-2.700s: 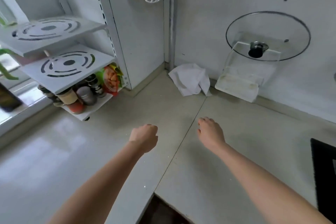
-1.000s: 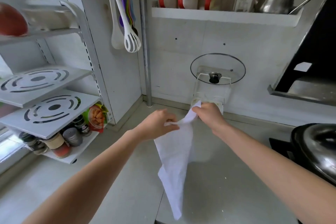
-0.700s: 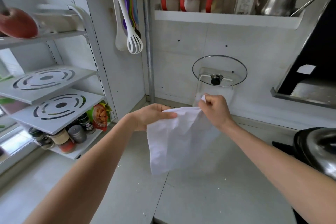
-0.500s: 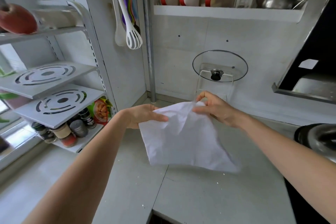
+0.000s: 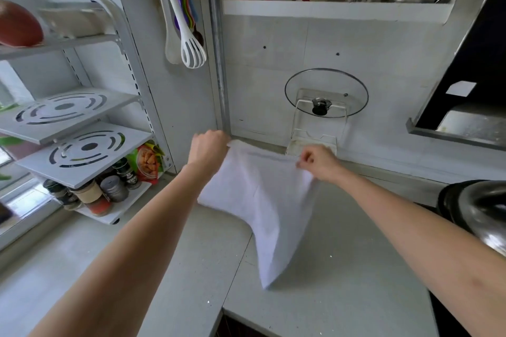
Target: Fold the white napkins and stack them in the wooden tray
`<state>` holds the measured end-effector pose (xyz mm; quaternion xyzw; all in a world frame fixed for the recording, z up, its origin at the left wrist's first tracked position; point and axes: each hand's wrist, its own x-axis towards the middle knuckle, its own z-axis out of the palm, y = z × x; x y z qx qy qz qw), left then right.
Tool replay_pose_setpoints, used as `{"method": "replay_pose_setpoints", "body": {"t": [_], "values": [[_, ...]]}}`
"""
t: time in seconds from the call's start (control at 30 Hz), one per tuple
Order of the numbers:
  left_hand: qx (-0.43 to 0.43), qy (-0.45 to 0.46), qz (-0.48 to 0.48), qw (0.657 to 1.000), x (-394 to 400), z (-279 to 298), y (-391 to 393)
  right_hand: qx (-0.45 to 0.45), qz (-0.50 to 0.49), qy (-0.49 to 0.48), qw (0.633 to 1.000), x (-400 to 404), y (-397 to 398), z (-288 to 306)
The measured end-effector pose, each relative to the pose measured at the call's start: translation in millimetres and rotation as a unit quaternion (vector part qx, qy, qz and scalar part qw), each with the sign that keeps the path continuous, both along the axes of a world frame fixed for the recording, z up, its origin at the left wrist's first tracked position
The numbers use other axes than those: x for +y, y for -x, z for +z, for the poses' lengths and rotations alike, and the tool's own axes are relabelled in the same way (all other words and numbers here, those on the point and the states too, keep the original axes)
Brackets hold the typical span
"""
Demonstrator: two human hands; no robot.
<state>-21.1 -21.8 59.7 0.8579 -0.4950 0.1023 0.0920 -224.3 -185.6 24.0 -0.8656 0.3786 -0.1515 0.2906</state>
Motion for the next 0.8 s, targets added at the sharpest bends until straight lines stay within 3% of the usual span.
{"method": "replay_pose_setpoints", "body": {"t": [0.1,0.2,0.27,0.33,0.43,0.6,0.67,0.8], "values": [[-0.139,0.094,-0.056,0.984,6.8,14.1,-17.1,-0.162,-0.066,0.157,0.972,-2.5,2.6,26.9],[-0.197,0.141,-0.119,0.963,21.5,15.7,-30.0,-0.131,-0.013,0.302,0.944,8.5,15.0,42.1],[-0.214,0.093,-0.155,0.960,33.5,4.6,-31.9,-0.083,0.050,0.341,0.935,10.7,22.6,31.7],[-0.197,0.001,-0.165,0.966,45.4,-16.1,-26.7,-0.017,0.122,0.283,0.951,13.8,27.2,10.8],[-0.162,-0.172,-0.150,0.960,57.3,-50.6,-8.5,0.110,0.147,0.144,0.972,30.8,35.2,-27.1],[0.025,-0.223,-0.123,0.967,77.5,-118.7,22.2,0.223,0.185,0.087,0.953,57.1,50.4,-91.0],[0.095,-0.273,-0.119,0.950,89.6,-148.6,33.4,0.275,0.210,0.036,0.938,65.1,57.8,-116.7],[0.163,-0.408,-0.166,0.883,111.3,-182.5,56.0,0.372,0.271,-0.081,0.884,83.8,71.8,-149.7]]}}
